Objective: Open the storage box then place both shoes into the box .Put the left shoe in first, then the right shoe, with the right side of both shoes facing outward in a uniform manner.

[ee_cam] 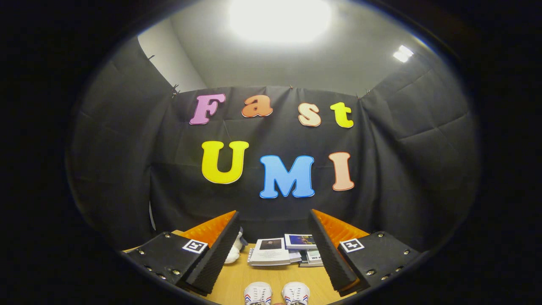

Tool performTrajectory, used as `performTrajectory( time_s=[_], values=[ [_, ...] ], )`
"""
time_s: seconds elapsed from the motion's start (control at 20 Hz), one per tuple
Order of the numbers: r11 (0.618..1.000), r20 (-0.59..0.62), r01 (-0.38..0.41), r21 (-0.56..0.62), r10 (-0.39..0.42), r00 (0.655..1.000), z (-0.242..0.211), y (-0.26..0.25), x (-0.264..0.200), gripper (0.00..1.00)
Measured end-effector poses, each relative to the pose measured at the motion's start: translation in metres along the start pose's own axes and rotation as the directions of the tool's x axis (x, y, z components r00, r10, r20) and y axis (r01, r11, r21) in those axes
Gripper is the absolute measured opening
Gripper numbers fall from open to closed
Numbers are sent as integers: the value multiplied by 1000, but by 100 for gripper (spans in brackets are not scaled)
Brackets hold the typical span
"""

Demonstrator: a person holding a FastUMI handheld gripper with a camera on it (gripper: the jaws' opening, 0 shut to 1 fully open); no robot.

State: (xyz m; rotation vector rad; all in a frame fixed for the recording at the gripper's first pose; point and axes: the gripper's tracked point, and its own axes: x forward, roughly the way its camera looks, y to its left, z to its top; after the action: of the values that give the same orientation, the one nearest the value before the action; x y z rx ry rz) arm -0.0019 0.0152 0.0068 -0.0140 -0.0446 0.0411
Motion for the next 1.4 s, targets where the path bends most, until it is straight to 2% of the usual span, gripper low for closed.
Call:
performTrajectory(
  time_s=[0.4,0.55,0.85,1.05,1.15,1.35,1.4],
  values=[
    [999,-21,-40,31,40,999,-13,16,1,98],
    [988,-55,-94,121,102,993,-27,29,2,98],
    [945,-151,-152,290,203,967,-62,53,-1,98],
    [886,-224,-176,429,293,929,-93,75,-8,99],
    [846,-266,-180,502,349,899,-112,88,-11,99],
    [714,-331,-112,692,451,829,-147,110,-16,99],
    [685,-344,-86,723,466,815,-156,113,-16,96]
  ],
)
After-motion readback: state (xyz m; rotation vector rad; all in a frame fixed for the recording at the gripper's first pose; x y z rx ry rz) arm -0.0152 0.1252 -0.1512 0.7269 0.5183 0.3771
